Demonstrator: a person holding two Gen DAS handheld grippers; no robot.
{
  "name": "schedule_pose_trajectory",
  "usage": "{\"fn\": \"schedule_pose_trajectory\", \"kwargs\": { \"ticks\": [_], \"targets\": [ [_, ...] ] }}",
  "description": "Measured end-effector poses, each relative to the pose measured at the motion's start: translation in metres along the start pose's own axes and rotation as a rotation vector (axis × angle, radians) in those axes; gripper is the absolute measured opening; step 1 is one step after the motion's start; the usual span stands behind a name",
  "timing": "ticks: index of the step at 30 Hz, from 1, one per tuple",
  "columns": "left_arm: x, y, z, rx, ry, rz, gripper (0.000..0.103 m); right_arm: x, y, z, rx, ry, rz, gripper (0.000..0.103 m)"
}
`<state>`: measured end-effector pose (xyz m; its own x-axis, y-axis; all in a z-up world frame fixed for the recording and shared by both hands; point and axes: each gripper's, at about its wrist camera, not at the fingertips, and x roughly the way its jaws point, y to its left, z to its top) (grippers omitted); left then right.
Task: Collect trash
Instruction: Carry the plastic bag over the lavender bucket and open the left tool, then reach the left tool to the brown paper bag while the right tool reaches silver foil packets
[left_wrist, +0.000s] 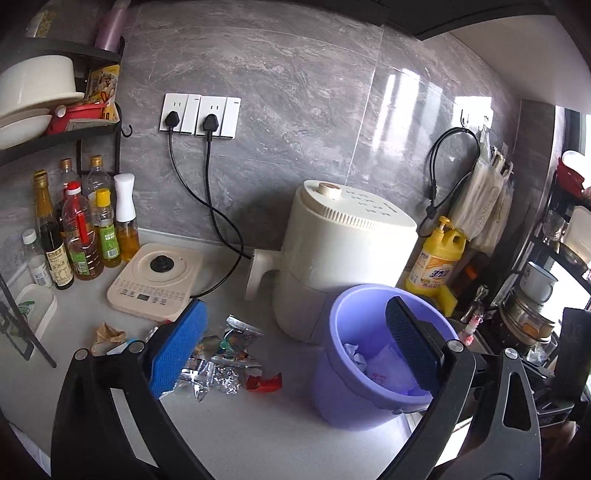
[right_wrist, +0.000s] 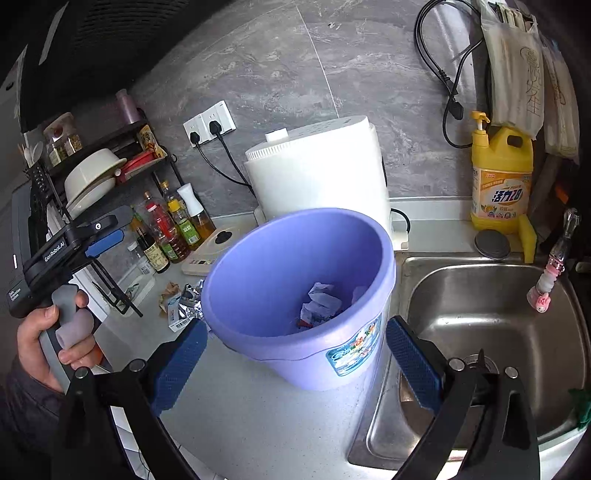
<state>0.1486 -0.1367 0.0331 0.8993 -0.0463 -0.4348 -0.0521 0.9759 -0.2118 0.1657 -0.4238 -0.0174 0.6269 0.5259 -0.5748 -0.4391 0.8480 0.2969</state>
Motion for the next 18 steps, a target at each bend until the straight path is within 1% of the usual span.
{"fn": "schedule_pose_trajectory", "kwargs": {
  "ticks": [1,3,5,7,9,11,16,18],
  "targets": [
    [-0.002,0.014,-0.001,-0.004,0.004,0.015,0.096,0.006,0.01,-0.002,-0.019,0.012,0.011,0.09],
    [-0.006,0.042,-0.003,-0.019,0.017,0.023,0.096,0.018,0.031,-0.006,-0.048,0.025,0.012,0.083],
    [-0.01,0.07,-0.005,-0.028,0.032,0.022,0.096,0.026,0.055,-0.009,-0.081,0.013,-0.006,0.085],
    [-0.011,0.096,-0.007,-0.023,0.054,0.032,0.096,0.035,0.078,-0.01,-0.08,0.013,-0.02,0.083],
    [-0.01,0.121,-0.012,-0.026,0.08,0.02,0.096,0.04,0.1,-0.011,-0.082,-0.014,-0.03,0.083],
    [-0.004,0.141,-0.018,-0.029,0.114,0.014,0.096,0.049,0.121,-0.011,-0.097,-0.018,-0.04,0.083],
    [0.015,0.176,-0.025,-0.013,0.189,-0.025,0.096,0.083,0.159,-0.011,-0.107,0.032,-0.035,0.083],
    [0.023,0.187,-0.028,-0.029,0.207,-0.037,0.096,0.097,0.168,-0.012,-0.099,0.054,-0.038,0.082]
  ]
}}
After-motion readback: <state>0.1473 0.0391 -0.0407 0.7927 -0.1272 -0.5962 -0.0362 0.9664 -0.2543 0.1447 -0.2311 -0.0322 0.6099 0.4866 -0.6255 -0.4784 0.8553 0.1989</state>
